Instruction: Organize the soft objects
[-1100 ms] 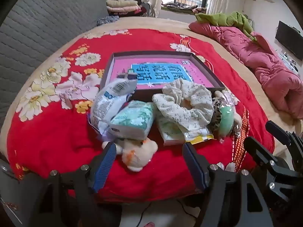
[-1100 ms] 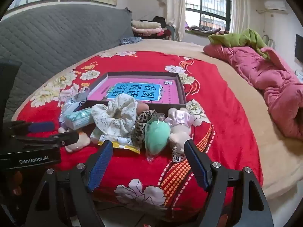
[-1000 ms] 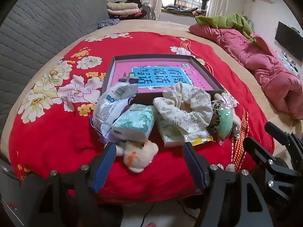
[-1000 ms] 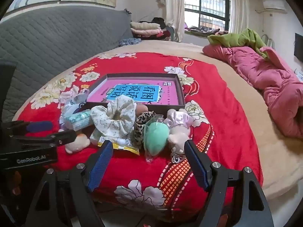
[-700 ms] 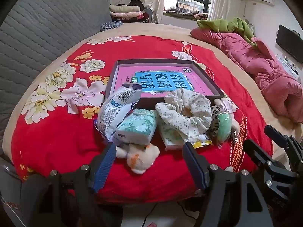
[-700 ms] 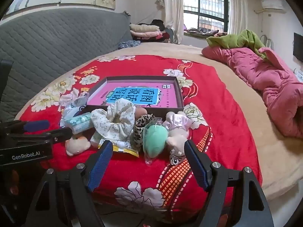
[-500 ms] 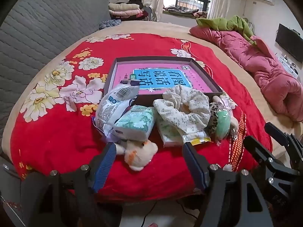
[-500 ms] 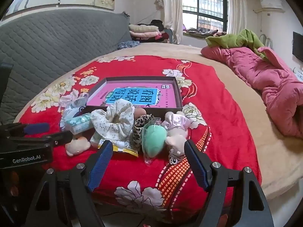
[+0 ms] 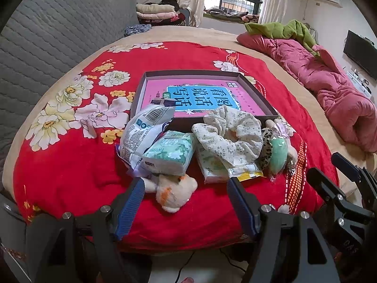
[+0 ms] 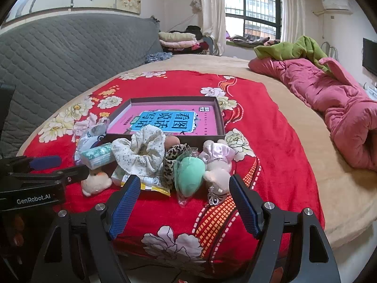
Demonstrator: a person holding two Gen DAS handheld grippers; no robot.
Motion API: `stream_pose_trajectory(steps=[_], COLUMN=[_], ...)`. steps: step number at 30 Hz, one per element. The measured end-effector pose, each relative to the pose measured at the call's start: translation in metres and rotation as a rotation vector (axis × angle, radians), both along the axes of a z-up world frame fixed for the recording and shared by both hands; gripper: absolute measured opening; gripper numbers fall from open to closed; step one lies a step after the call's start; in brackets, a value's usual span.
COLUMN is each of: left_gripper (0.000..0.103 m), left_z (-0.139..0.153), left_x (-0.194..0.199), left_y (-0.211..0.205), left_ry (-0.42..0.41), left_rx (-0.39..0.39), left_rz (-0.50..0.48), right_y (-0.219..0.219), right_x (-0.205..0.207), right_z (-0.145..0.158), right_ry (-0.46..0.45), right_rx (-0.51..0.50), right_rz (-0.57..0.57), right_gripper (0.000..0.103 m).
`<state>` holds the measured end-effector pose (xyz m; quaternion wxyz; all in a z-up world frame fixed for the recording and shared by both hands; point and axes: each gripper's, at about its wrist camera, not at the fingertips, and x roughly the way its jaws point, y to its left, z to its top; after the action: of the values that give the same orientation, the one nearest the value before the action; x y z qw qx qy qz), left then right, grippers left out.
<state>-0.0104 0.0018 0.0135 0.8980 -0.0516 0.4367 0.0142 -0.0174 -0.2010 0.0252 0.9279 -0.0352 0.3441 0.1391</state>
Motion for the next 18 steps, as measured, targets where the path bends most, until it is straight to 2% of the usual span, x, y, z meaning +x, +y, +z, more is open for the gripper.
stream_pose_trajectory(steps=[18], left_gripper=[0.072], left_z=[-0.001], left_x=[0.001], left_y=[0.0019], left_ry=[0.008], left_rx=[-0.014], left_rz=[0.0], right_y=[-0.0045], right_x=[0.0025], right_z=[-0.0022], right_ry=[0.014], right_rx=[0.009], right_rz=[-0.014], right_gripper=[0.079])
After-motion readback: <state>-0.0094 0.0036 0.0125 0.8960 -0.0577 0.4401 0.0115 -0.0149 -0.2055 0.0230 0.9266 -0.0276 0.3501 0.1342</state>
